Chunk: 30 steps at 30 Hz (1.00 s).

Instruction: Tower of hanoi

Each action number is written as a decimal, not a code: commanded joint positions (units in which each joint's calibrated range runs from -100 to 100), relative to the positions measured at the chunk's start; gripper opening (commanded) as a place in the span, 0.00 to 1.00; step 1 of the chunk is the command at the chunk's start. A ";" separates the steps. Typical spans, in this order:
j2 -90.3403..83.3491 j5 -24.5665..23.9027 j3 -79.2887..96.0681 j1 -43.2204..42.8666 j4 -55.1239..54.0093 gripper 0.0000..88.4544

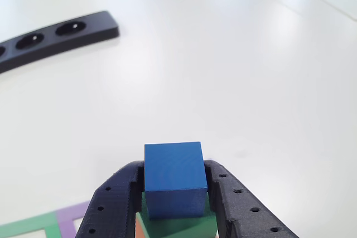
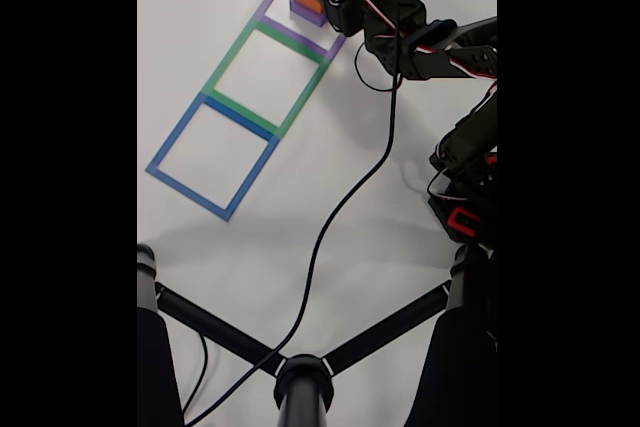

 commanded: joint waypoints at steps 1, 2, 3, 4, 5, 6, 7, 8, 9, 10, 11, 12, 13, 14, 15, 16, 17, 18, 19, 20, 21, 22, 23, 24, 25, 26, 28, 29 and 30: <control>-5.57 0.00 -3.47 -0.95 4.50 0.03; -7.25 0.00 -3.83 -1.02 6.84 0.03; -9.25 0.00 -4.47 -1.25 9.84 0.03; -11.10 0.00 -5.10 -1.40 12.43 0.03; -13.18 0.00 -6.19 -1.56 15.91 0.02; -15.10 0.00 -7.28 -1.79 19.07 0.02; -16.95 0.00 -8.55 -1.94 22.22 0.02; -18.95 0.00 -10.19 -2.09 26.27 0.02; -20.71 0.00 -11.92 -2.24 30.15 0.02; -22.48 0.00 -14.10 -2.40 34.61 0.03; -23.92 0.00 -16.10 -2.47 38.57 0.03; -25.44 0.00 -18.64 -2.55 43.51 0.03; -26.88 0.00 -21.18 -2.62 48.37 0.03; -28.40 0.00 -24.09 -2.78 53.87 0.03; -29.61 0.00 -26.91 -2.93 58.97 0.03; -30.81 0.00 -30.27 -3.08 64.63 0.03; -31.69 0.00 -33.36 -3.23 69.73 0.03; -32.49 0.00 -37.18 -3.54 75.48 0.03; -33.05 0.00 -40.81 -3.84 80.58 0.03; -33.45 0.00 -44.45 -4.23 85.68 0.03; -33.85 0.00 -47.63 -4.68 90.05 0.03; -34.17 0.00 -51.17 -5.22 94.66 0.03; -34.49 0.00 -53.81 -5.67 98.30 0.03; -34.73 0.00 -56.80 -6.36 102.43 0.03; -34.98 0.00 -59.17 -6.97 105.51 0.03; -35.22 0.00 -61.44 -7.73 108.75 0.03; -36.02 0.00 -64.44 -9.18 113.28 0.03; -36.66 0.00 -65.53 -9.94 115.14 0.03; -37.22 0.00 -66.35 -10.55 116.84 0.03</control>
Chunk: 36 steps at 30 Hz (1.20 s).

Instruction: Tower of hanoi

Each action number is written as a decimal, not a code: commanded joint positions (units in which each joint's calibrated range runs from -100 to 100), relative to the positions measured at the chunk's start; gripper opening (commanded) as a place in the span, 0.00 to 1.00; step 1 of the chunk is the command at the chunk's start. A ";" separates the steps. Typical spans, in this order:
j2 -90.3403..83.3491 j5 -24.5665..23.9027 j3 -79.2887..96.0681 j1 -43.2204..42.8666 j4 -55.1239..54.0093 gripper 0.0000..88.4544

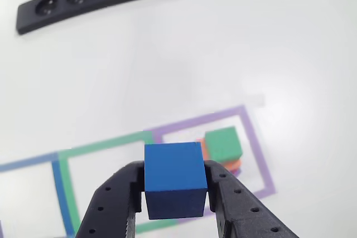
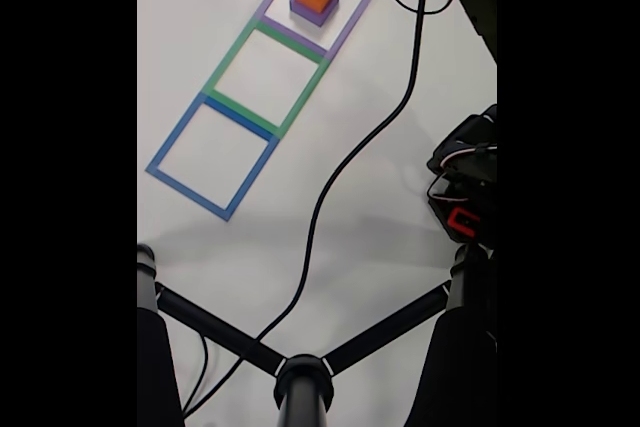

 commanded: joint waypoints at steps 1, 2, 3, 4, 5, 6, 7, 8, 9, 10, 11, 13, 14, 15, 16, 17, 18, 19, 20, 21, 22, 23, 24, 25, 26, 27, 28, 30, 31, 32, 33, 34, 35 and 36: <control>-4.09 0.00 -7.10 -3.14 8.26 0.03; -4.82 0.00 -7.28 -3.75 8.99 0.03; -5.62 0.00 -7.28 -4.43 9.80 0.03; -6.26 0.00 -7.10 -4.97 10.53 0.03; -6.98 0.00 -6.74 -5.58 11.18 0.03; -7.62 0.00 -6.37 -6.11 11.74 0.03; -8.34 0.00 -5.74 -6.80 12.15 0.03; -9.06 0.00 -4.74 -7.33 12.23 0.03; -9.86 0.00 -3.19 -7.79 11.91 0.03; -10.50 0.00 -1.83 -8.24 11.50 0.03; -11.23 0.00 -0.01 -8.55 11.02 0.03; -12.43 0.00 3.99 -8.85 9.40 0.03; -13.07 0.00 6.17 -8.93 8.43 0.03; -13.71 0.00 8.71 -9.01 7.21 0.03; -14.43 0.00 11.62 -9.01 5.67 0.03; -15.23 0.00 14.89 -8.85 3.57 0.03; -16.03 0.00 18.71 -8.78 0.98 0.03; -16.67 0.00 22.16 -8.63 -1.85 0.03; -17.48 0.00 26.61 -8.40 -5.25 0.03; -18.28 0.00 30.61 -8.17 -8.65 0.03; -19.00 0.00 35.24 -8.02 -12.86 0.03; -19.40 0.00 38.70 -7.86 -16.26 0.04; -19.64 0.00 42.70 -7.71 -20.31 0.04; -19.72 0.00 45.88 -7.71 -23.95 0.04; -19.72 0.00 49.42 -7.71 -28.32 0.04; -19.56 0.00 52.33 -7.71 -32.12 0.04; -19.16 0.00 54.96 -7.79 -35.85 0.04; -17.72 0.00 59.23 -8.09 -42.40 0.04; -16.59 0.00 61.14 -8.17 -46.13 0.04; -15.23 0.00 63.50 -8.24 -51.23 0.04; -13.79 0.00 65.78 -8.24 -55.84 0.04; -12.03 0.00 67.96 -8.17 -60.78 0.04; -10.34 0.00 69.68 -8.09 -64.58 0.04; -8.58 0.00 70.96 -8.02 -68.06 0.04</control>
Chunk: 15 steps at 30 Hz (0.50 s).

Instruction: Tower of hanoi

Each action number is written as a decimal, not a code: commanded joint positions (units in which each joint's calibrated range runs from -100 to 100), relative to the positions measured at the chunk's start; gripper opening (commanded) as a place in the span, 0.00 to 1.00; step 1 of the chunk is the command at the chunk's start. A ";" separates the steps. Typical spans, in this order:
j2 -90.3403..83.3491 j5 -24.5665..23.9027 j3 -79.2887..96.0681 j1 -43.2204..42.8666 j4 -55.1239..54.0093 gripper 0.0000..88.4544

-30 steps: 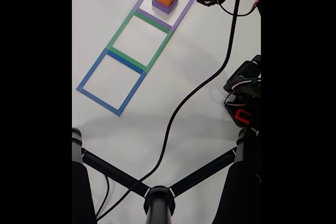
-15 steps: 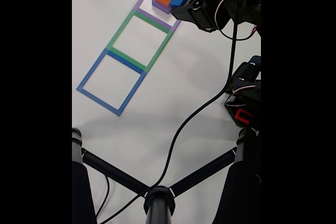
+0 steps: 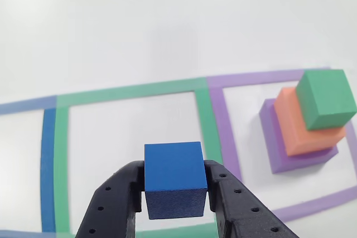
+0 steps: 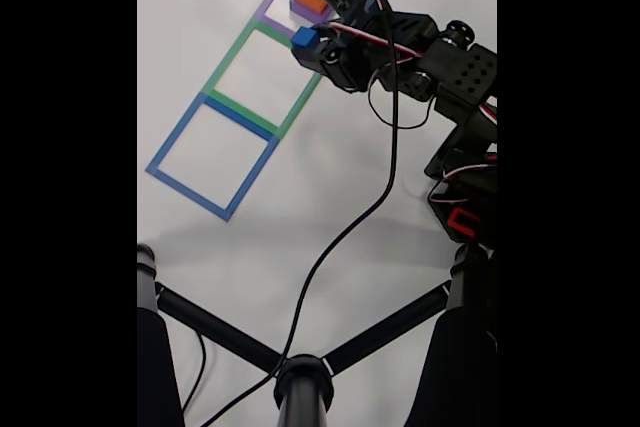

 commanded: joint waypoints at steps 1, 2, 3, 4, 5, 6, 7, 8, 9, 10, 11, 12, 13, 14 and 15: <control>7.09 0.39 6.10 0.34 -20.91 0.04; 9.25 0.39 7.74 0.34 -25.61 0.04; 11.65 0.39 9.01 0.34 -30.06 0.04; 13.74 0.39 9.92 0.18 -33.70 0.04; 16.06 0.39 11.10 0.03 -38.07 0.04; 18.06 0.39 12.10 -0.20 -41.71 0.04; 20.31 0.39 13.01 -0.43 -45.44 0.04; 22.47 0.39 13.64 -0.50 -48.43 0.04; 24.71 0.39 14.10 -0.58 -51.42 0.04; 26.72 0.39 14.37 -0.73 -53.61 0.04; 29.12 0.39 14.19 -0.73 -55.63 0.04; 31.60 0.39 13.83 -0.73 -57.50 0.05; 34.25 0.39 13.64 -0.73 -59.92 0.05; 36.65 0.39 13.46 -0.81 -62.35 0.05; 39.46 0.39 13.19 -0.88 -64.94 0.05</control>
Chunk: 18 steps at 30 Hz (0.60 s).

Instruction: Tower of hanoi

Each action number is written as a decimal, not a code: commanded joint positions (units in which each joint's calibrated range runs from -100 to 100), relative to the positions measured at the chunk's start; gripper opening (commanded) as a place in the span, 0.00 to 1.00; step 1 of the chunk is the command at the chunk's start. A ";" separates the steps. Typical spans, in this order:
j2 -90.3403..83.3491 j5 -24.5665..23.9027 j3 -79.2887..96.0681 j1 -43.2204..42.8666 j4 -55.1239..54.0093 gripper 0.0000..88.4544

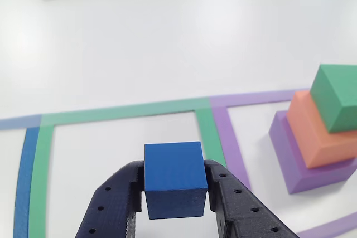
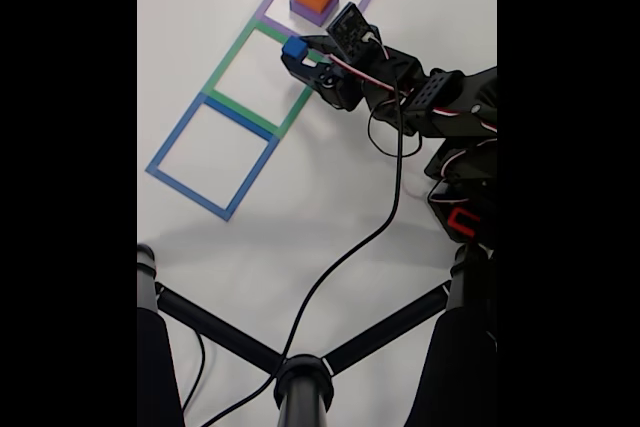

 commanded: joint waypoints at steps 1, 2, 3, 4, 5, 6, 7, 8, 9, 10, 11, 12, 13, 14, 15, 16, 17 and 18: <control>9.53 0.59 -1.44 -1.04 -11.11 0.05; 12.18 0.59 -1.89 -1.20 -13.45 0.05; 14.50 0.59 -2.17 -1.42 -15.72 0.05; 16.66 0.59 -2.53 -1.73 -17.91 0.05; 19.07 0.59 -3.07 -2.03 -20.01 0.05; 20.99 0.59 -3.80 -2.19 -21.47 0.05; 22.99 0.59 -4.71 -2.42 -22.68 0.05; 24.68 0.59 -5.62 -2.64 -23.49 0.05; 26.20 0.59 -6.62 -2.87 -24.14 0.05; 27.40 0.59 -7.44 -3.10 -24.54 0.05; 28.60 0.59 -8.16 -3.41 -24.95 0.05; 29.64 0.59 -8.80 -3.64 -25.11 0.05; 30.52 0.59 -9.53 -3.94 -25.19 0.05; 31.33 0.59 -10.16 -4.17 -25.35 0.05; 32.21 0.59 -10.89 -4.40 -25.51 0.05; 32.85 0.59 -11.43 -4.70 -25.76 0.06; 33.57 0.59 -12.07 -4.93 -25.92 0.06; 34.21 0.59 -12.62 -5.08 -26.16 0.06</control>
